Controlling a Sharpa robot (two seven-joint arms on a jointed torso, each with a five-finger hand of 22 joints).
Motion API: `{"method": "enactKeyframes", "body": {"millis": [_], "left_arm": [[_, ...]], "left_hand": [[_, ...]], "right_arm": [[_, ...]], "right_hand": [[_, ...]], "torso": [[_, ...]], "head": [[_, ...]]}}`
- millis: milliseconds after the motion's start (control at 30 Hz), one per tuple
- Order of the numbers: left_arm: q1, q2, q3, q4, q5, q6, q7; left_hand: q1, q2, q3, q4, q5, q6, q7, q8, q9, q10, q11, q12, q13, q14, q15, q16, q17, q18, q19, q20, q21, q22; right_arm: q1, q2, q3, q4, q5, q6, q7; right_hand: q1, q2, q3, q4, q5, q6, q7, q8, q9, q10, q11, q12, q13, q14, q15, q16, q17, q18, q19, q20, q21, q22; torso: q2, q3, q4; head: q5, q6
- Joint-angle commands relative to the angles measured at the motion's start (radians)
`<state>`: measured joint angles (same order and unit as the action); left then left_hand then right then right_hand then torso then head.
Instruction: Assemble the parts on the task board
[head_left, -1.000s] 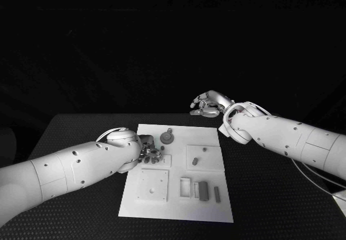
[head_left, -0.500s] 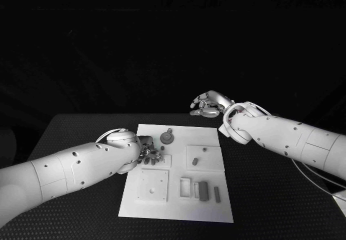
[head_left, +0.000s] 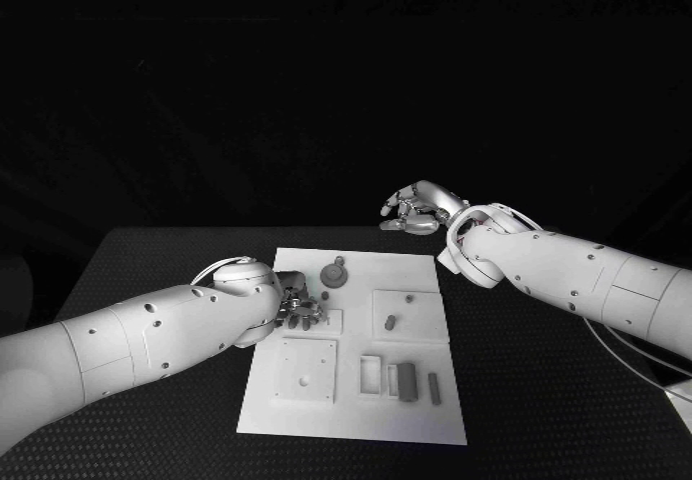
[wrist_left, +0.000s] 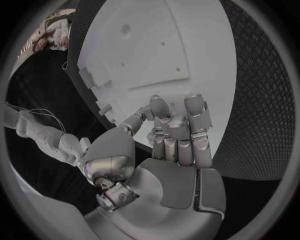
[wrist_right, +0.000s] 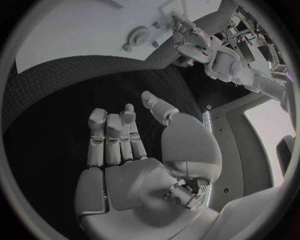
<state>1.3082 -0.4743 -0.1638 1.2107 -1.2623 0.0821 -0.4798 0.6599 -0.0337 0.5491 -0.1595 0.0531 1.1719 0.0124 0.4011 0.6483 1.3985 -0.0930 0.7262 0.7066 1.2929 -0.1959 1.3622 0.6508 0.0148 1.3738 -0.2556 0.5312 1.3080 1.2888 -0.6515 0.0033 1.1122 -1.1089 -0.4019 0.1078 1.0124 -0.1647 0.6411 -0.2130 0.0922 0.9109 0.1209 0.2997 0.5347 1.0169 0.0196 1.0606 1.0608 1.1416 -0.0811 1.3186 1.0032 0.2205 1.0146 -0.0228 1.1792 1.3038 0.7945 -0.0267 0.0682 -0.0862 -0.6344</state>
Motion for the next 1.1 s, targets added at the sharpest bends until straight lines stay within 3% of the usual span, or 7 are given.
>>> {"method": "enactKeyframes", "body": {"millis": [33, 300, 367, 933, 1000, 1100], "left_arm": [[-0.010, -0.004, -0.008, -0.006, -0.010, 0.024, -0.024], [-0.010, -0.005, -0.007, -0.006, 0.005, 0.010, -0.026], [-0.010, -0.006, -0.007, -0.005, 0.005, 0.010, -0.024], [-0.009, -0.022, -0.003, 0.005, 0.044, -0.006, -0.020], [-0.005, -0.025, 0.001, 0.010, 0.060, -0.008, -0.020], [-0.002, -0.028, 0.022, 0.014, 0.083, -0.011, -0.023]], "left_hand": [[-0.014, -0.011, -0.005, 0.006, -0.005, -0.008, 0.001, -0.007, 0.004, 0.005, -0.003, 0.006, 0.000, -0.002, -0.005, 0.005, -0.001, 0.014, -0.001, -0.004, -0.004, 0.019], [-0.046, -0.044, -0.021, 0.019, -0.005, -0.011, 0.001, -0.005, 0.009, 0.004, -0.003, 0.007, 0.001, -0.004, -0.006, 0.009, -0.002, 0.015, -0.001, -0.006, -0.004, 0.019], [-0.069, -0.014, -0.085, -0.038, -0.005, -0.016, 0.000, -0.002, 0.017, 0.001, -0.006, 0.009, 0.005, -0.009, -0.008, 0.013, -0.003, 0.018, -0.006, -0.009, -0.004, 0.019], [-0.097, -0.018, -0.111, -0.051, -0.005, -0.017, -0.002, -0.001, 0.021, 0.000, -0.006, 0.008, 0.006, -0.010, -0.009, 0.015, -0.006, 0.019, -0.007, -0.010, -0.006, 0.018], [-0.096, -0.018, -0.111, -0.053, -0.005, -0.017, -0.002, -0.001, 0.021, 0.000, -0.006, 0.008, 0.006, -0.010, -0.009, 0.015, -0.006, 0.019, -0.006, -0.010, -0.006, 0.018], [-0.094, -0.017, -0.111, -0.059, -0.005, -0.017, -0.002, -0.002, 0.021, 0.000, -0.007, 0.008, 0.006, -0.010, -0.009, 0.014, -0.006, 0.019, -0.006, -0.011, -0.007, 0.018]], "right_arm": [[0.000, 0.001, 0.000, 0.000, -0.007, 0.011, 0.004], [0.000, 0.002, 0.000, 0.000, -0.007, 0.012, 0.005], [0.000, 0.002, 0.000, 0.000, -0.007, 0.012, 0.005], [0.000, 0.001, 0.000, -0.003, -0.007, 0.012, 0.005], [0.000, 0.001, 0.000, -0.008, -0.007, 0.013, 0.005], [-0.002, 0.010, 0.000, -0.036, 0.001, 0.014, 0.008]], "right_hand": [[-0.004, -0.003, 0.000, 0.005, 0.002, 0.007, 0.014, -0.004, 0.001, -0.006, 0.004, 0.002, -0.001, -0.009, -0.001, -0.003, -0.002, 0.041, -0.005, 0.001, -0.007, 0.001], [-0.004, -0.005, -0.001, 0.005, 0.002, 0.006, 0.015, -0.005, 0.001, -0.007, 0.005, 0.002, -0.002, -0.009, 0.000, -0.003, -0.002, 0.041, -0.006, 0.001, -0.007, 0.002], [-0.004, -0.005, -0.001, 0.005, 0.002, 0.005, 0.015, -0.005, 0.001, -0.007, 0.005, 0.002, -0.002, -0.009, 0.000, -0.003, -0.002, 0.041, -0.006, 0.001, -0.007, 0.002], [-0.005, -0.005, -0.001, 0.006, 0.002, 0.004, 0.015, -0.006, 0.001, -0.007, 0.005, 0.003, -0.002, -0.009, 0.000, -0.003, -0.002, 0.041, -0.006, 0.002, -0.008, 0.002], [-0.005, -0.005, -0.001, 0.006, 0.002, 0.004, 0.015, -0.006, 0.001, -0.007, 0.005, 0.003, -0.002, -0.010, 0.000, -0.003, -0.002, 0.041, -0.006, 0.002, -0.008, 0.002], [-0.005, -0.005, -0.001, 0.006, 0.002, 0.004, 0.015, -0.006, 0.001, -0.007, 0.005, 0.003, -0.002, -0.010, 0.000, -0.003, -0.002, 0.041, -0.006, 0.002, -0.008, 0.002]], "torso": [[0.000, 0.0000, -0.0003], [0.000, 0.0001, 0.0001], [0.000, 0.0000, 0.0000], [0.000, 0.0002, 0.0005], [-0.001, 0.0004, 0.0005], [-0.002, -0.0001, 0.0005]], "head": [[-0.001, -0.001], [-0.002, 0.000], [-0.002, 0.000], [-0.001, 0.005], [0.001, 0.008], [0.002, 0.011]]}}
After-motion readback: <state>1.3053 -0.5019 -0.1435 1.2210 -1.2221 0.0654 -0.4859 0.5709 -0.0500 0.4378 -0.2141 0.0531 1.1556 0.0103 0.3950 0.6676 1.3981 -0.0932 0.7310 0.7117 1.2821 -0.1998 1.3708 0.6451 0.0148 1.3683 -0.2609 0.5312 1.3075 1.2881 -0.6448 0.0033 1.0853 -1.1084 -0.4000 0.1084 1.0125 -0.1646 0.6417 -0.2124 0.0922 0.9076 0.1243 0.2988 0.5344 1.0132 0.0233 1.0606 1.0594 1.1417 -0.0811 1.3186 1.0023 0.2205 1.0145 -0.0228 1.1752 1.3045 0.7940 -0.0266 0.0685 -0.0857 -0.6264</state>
